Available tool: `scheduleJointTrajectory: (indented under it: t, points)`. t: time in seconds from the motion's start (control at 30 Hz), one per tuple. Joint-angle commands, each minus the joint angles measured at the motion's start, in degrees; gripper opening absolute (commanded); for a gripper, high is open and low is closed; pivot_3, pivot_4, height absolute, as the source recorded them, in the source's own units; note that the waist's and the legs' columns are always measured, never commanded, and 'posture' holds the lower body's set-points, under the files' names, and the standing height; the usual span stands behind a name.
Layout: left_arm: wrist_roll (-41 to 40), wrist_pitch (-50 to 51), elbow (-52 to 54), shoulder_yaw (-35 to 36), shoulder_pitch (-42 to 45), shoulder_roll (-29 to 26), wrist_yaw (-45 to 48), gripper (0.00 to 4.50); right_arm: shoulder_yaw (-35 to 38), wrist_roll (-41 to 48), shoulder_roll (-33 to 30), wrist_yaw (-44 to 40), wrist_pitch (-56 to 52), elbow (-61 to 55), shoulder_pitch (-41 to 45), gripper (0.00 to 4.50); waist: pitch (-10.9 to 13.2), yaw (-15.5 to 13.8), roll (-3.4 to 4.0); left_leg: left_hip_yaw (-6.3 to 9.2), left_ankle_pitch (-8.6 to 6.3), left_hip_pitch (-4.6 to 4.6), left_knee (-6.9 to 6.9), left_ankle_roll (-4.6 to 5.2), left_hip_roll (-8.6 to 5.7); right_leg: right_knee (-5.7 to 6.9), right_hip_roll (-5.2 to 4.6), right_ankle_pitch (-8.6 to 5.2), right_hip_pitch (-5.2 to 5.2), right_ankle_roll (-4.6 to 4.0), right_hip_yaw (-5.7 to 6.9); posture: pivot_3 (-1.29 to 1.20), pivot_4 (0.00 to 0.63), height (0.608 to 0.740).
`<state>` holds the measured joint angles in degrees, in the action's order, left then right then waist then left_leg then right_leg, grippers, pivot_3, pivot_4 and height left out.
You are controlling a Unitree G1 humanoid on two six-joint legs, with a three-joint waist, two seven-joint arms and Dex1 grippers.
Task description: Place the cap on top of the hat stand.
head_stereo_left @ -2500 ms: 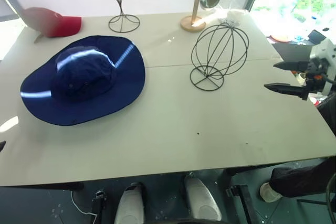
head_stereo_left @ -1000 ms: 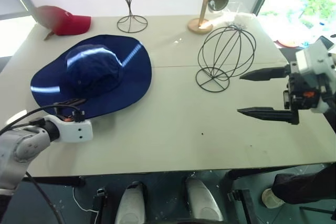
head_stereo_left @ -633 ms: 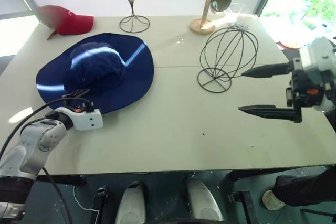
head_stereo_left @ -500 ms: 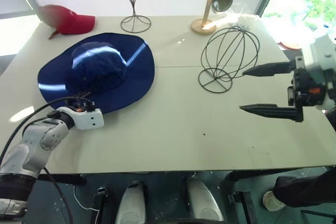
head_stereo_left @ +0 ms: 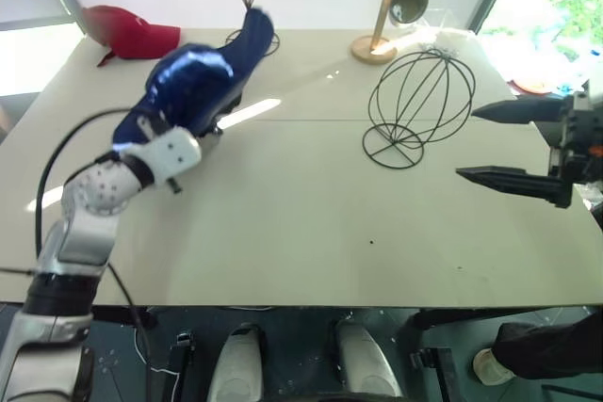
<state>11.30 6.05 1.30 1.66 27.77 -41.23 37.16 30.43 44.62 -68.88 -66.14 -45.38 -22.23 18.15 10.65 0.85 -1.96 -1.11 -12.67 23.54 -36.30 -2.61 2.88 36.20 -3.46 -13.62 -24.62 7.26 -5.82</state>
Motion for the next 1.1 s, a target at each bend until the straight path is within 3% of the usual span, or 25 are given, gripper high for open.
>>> scheduleJointTrajectory:
  t: [0.03, 0.2, 0.43, 0.67, 0.87, 1.1]
  points:
    - [-2.55, 1.02, 2.35, -1.16, 7.89, 0.3, 2.39, 0.06, 5.59, -1.2, -0.9, 0.45, 1.04, -0.1, -1.23, 4.5, 0.0, -0.02, 0.0, 0.01, 0.0, -0.01, -0.01, 0.0, 0.0, -0.01, 0.01, 0.0, 0.01, 0.0, 0.0, 0.0, 0.15, 0.739]
    - [-2.12, -3.05, -2.89, -6.16, 20.54, 3.15, 4.05, 0.06, 10.0, -3.14, -1.18, 2.16, 0.64, 1.61, -2.81, 4.5, 0.0, -0.03, 0.0, 0.03, 0.0, -0.01, -0.02, 0.0, -0.01, -0.05, 0.03, 0.01, 0.06, 0.03, 0.0, 0.0, 0.15, 0.739]
    - [-1.17, -10.83, -16.55, -12.59, 37.59, 14.9, 1.9, 0.06, 16.2, -3.38, -0.44, 4.79, -1.85, 0.89, -4.84, 4.5, 0.01, -0.15, -0.02, 0.08, 0.0, 0.01, -0.06, 0.01, -0.02, -0.06, 0.07, 0.0, 0.1, 0.06, -0.02, 0.0, 0.15, 0.739]
    - [5.95, -32.32, -30.75, -19.4, 48.45, 20.43, -2.81, 0.06, 24.55, -5.49, 0.25, 5.03, -5.43, -0.31, -11.29, 4.5, 0.02, 0.31, -0.03, 0.12, -0.03, 0.0, 0.03, 0.06, -0.05, -0.12, 0.1, -0.05, 0.09, 0.15, -0.08, 0.0, 0.15, 0.739]
    - [24.8, -51.32, -36.78, -28.8, 51.61, 17.74, -15.84, 0.06, 31.61, -6.42, 2.2, 5.52, -7.71, -1.59, -16.42, 4.5, 0.03, 0.24, -0.04, 0.11, -0.03, -0.05, 0.06, 0.07, -0.05, -0.12, 0.13, -0.08, 0.09, 0.16, -0.13, 0.0, 0.15, 0.739]
    - [47.37, -53.89, -42.18, -40.86, 52.53, 16.53, -34.47, 0.06, 34.15, -3.98, 4.32, 8.68, -10.0, -3.5, -16.45, 4.5, 0.05, 0.1, -0.09, 0.09, -0.03, -0.04, 0.03, 0.05, -0.06, -0.12, 0.12, -0.16, 0.09, 0.04, -0.15, 0.0, 0.15, 0.739]
